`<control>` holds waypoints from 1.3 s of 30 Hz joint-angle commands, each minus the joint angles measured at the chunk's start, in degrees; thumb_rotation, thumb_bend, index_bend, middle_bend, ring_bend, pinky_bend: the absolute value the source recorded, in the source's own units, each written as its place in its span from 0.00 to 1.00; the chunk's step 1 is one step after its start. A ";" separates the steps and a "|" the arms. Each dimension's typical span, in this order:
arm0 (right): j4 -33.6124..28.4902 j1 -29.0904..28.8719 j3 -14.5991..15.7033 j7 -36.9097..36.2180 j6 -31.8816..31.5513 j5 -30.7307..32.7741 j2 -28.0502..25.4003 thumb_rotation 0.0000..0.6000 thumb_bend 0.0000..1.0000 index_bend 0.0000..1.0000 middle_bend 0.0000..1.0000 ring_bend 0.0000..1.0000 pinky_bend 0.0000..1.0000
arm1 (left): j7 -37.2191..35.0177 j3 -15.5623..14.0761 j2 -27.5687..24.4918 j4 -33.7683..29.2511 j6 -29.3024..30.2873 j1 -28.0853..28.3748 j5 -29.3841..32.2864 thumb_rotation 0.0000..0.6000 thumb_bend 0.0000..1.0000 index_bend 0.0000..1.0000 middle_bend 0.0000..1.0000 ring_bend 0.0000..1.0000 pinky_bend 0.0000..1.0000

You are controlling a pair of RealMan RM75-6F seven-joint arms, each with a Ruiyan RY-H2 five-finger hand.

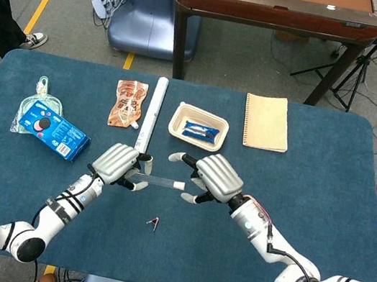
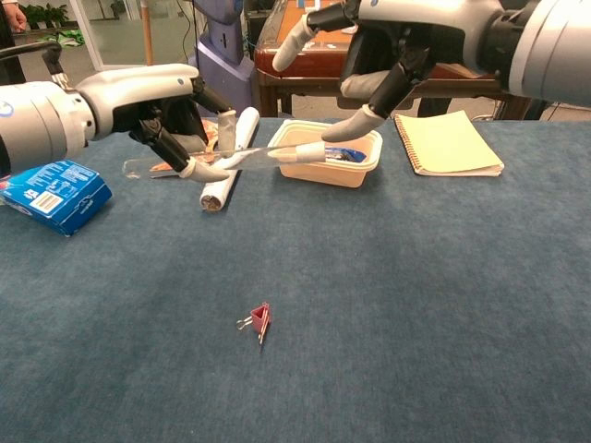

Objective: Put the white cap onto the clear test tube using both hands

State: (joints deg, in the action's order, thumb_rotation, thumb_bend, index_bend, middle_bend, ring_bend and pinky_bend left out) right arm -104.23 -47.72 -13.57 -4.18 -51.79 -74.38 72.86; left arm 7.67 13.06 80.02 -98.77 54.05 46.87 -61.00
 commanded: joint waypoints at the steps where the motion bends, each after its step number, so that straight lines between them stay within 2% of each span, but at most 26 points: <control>1: -0.81 0.92 0.25 -0.01 -1.14 -0.72 -1.20 0.98 0.17 0.24 1.00 1.00 1.00 | -0.16 -0.36 -0.01 0.43 -0.14 -0.18 -0.12 1.00 0.22 0.65 1.00 1.00 1.00; 8: -3.18 4.72 0.59 0.02 -5.85 -2.47 -6.30 0.98 0.17 0.24 1.00 1.00 1.00 | 1.18 -2.49 2.53 4.23 -0.49 -0.36 -0.57 1.00 0.22 0.65 1.00 1.00 1.00; 13: -4.02 7.45 1.16 0.49 -8.37 -2.71 -9.77 0.99 0.17 0.24 1.00 1.00 1.00 | 2.89 -3.55 6.17 7.98 -0.81 0.09 -0.42 1.00 0.22 0.65 1.00 1.00 1.00; 18: -4.14 9.52 1.97 0.72 -9.13 -1.93 -12.16 0.99 0.17 0.24 1.00 1.00 1.00 | 4.65 -3.80 11.99 13.36 -2.19 1.38 1.27 1.00 0.22 0.65 1.00 1.00 1.00; 28: -3.26 11.34 2.43 -0.25 -9.28 -1.44 -13.41 0.99 0.17 0.24 1.00 1.00 1.00 | 7.38 -1.93 20.87 23.67 -5.37 4.35 6.42 1.00 0.22 0.65 1.00 1.00 1.00; 33: -2.61 11.83 2.60 -0.54 -8.94 -1.24 -13.66 0.99 0.17 0.24 1.00 1.00 1.00 | 7.86 -1.58 22.66 26.55 -6.28 4.75 7.76 1.00 0.22 0.63 1.00 1.00 1.00; 39: -2.18 11.78 2.51 -0.70 -8.02 -0.89 -13.37 0.99 0.17 0.24 1.00 1.00 1.00 | 8.00 -1.72 23.03 27.30 -6.45 4.35 7.89 1.00 0.22 0.54 1.00 1.00 1.00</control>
State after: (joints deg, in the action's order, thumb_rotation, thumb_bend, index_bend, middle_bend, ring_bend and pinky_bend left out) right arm -106.43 -35.93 -11.06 -4.88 -59.80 -75.27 59.49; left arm 15.64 11.36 103.05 -71.49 47.57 51.25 -53.09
